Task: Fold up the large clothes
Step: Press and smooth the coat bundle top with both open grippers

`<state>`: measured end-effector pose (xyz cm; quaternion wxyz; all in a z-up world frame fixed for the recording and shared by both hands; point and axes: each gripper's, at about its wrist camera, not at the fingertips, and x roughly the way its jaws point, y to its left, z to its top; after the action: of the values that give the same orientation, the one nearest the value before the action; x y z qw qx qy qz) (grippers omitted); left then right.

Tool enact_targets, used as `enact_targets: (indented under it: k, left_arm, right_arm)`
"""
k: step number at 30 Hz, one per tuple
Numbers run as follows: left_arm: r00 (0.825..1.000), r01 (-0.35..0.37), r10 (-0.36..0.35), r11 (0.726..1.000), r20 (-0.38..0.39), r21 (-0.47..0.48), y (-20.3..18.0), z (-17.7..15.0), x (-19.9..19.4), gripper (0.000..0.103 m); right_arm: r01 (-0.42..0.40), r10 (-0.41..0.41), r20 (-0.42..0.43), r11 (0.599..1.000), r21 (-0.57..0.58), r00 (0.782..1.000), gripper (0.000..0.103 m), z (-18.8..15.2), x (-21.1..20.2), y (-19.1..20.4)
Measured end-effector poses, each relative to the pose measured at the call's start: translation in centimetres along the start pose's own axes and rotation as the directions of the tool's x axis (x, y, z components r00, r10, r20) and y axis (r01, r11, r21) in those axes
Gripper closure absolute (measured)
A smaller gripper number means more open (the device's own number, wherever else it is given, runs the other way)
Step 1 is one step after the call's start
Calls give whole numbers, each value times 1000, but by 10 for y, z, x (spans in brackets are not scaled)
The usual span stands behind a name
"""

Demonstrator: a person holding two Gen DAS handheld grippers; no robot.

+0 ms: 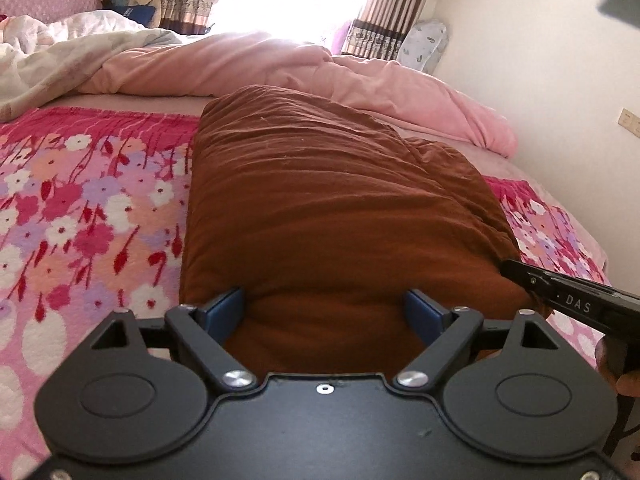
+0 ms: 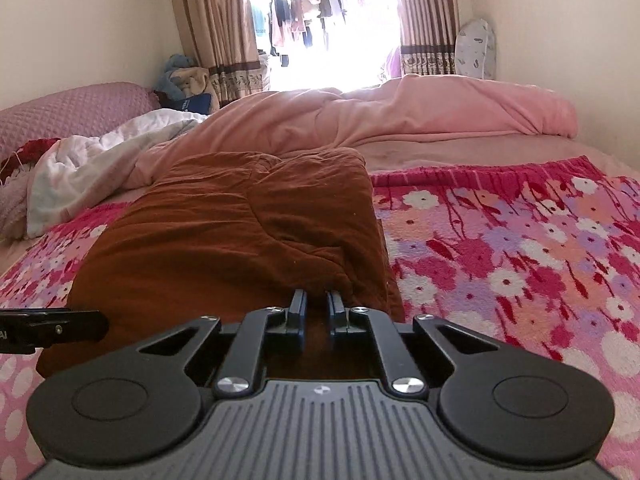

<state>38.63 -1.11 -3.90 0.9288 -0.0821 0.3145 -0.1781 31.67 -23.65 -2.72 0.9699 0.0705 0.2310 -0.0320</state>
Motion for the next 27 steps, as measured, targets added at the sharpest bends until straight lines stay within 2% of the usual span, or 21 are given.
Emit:
enact_targets:
  k: [3,6,11,14,22,27]
  left_arm:
    - [1000,-23,24,1000,19,-9,-4,2,-13,16]
    - [998,-26,27,1000,57,-8,-11,-4,-33,16]
    - [993,6,-6,1000,115,4,-24,-18,-59,15]
    - [995,3,-5,1000,97,16,-27,-23,-52,15]
    - [1000,11,-10,1000,22,-25,-15,-35,-17,16]
    - [1000,2,-2,1000,-1,10,-20,-27,-20,16]
  right_arm:
    - [3,-3,5,1000,-2,1000,93,2,-7,2]
    - [-4,4,43,1000,0,999,86,5,-27,6]
    - [-51,48,100,999,20,994,83,4,-59,9]
    - [-37,36,104,999,12,994,83,0,-61,11]
    - [-31,31,7,997,74,999,84,-23,-23,-5]
    - [-36,36,-4,998,59,999,85,-25,-21,-4]
